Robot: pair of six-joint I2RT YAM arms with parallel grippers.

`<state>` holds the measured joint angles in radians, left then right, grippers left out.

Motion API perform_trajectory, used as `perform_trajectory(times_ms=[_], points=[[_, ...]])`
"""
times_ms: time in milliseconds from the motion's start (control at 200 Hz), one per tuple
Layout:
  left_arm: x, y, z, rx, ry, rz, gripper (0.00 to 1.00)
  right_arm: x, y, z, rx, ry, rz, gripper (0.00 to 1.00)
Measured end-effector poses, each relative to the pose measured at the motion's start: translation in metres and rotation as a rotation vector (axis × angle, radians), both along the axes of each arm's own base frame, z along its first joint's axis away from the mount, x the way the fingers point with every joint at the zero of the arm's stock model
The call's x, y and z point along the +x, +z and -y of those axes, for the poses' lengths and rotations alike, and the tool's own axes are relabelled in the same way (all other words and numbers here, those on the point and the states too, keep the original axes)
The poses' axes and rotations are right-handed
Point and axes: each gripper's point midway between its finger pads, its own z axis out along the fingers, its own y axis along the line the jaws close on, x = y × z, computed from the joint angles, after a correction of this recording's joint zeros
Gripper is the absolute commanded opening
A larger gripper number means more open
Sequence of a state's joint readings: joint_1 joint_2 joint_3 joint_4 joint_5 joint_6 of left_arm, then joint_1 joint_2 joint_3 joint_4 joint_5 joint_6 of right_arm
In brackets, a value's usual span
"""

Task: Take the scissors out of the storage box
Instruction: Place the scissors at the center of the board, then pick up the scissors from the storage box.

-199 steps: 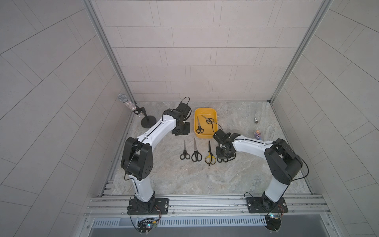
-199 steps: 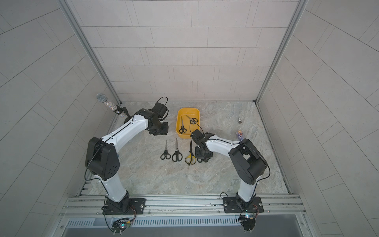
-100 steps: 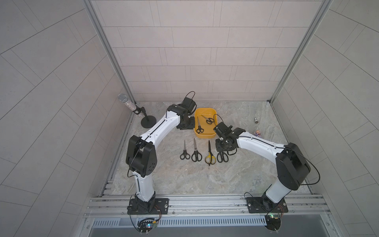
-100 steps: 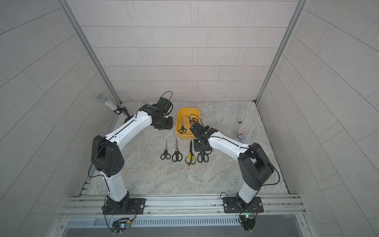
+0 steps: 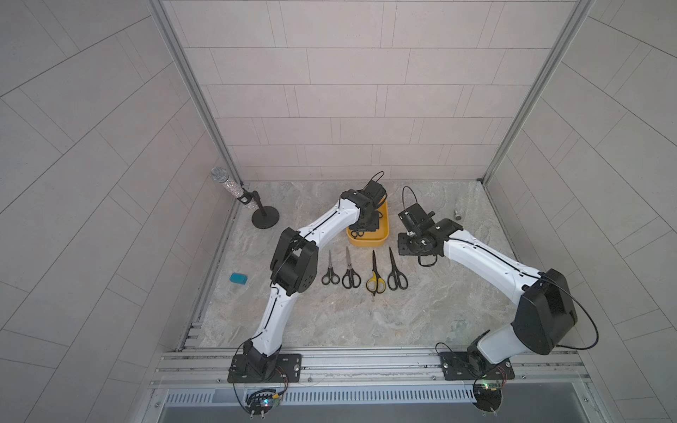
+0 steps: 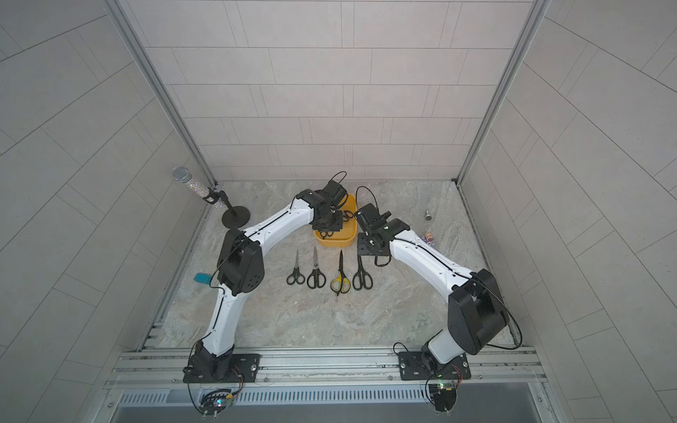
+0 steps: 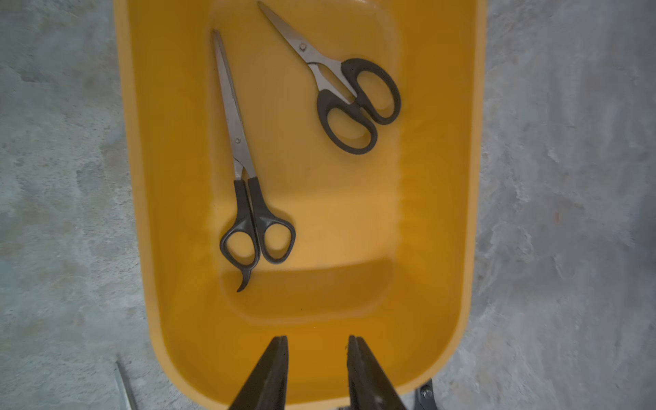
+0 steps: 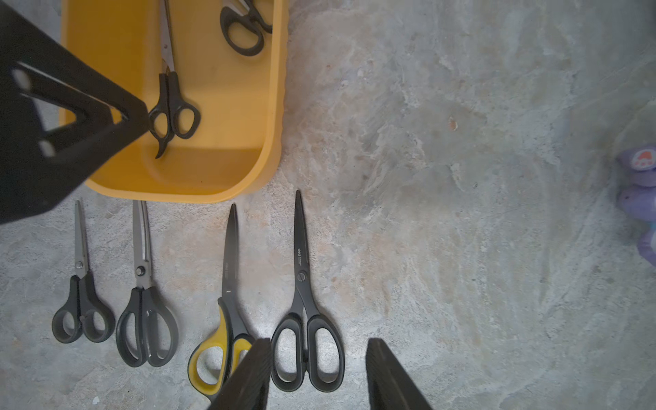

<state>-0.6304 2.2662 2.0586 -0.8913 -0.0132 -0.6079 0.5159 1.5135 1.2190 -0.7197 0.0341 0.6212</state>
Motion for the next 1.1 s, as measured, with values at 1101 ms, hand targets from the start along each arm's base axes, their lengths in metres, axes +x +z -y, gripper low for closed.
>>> perform_trajectory(times_ms=[1101], points=[[0.044,-0.068,-0.042,0.100,0.071,-0.066,0.35,0.000,-0.017,0.006,-0.014,0.030,-0.086,0.49]])
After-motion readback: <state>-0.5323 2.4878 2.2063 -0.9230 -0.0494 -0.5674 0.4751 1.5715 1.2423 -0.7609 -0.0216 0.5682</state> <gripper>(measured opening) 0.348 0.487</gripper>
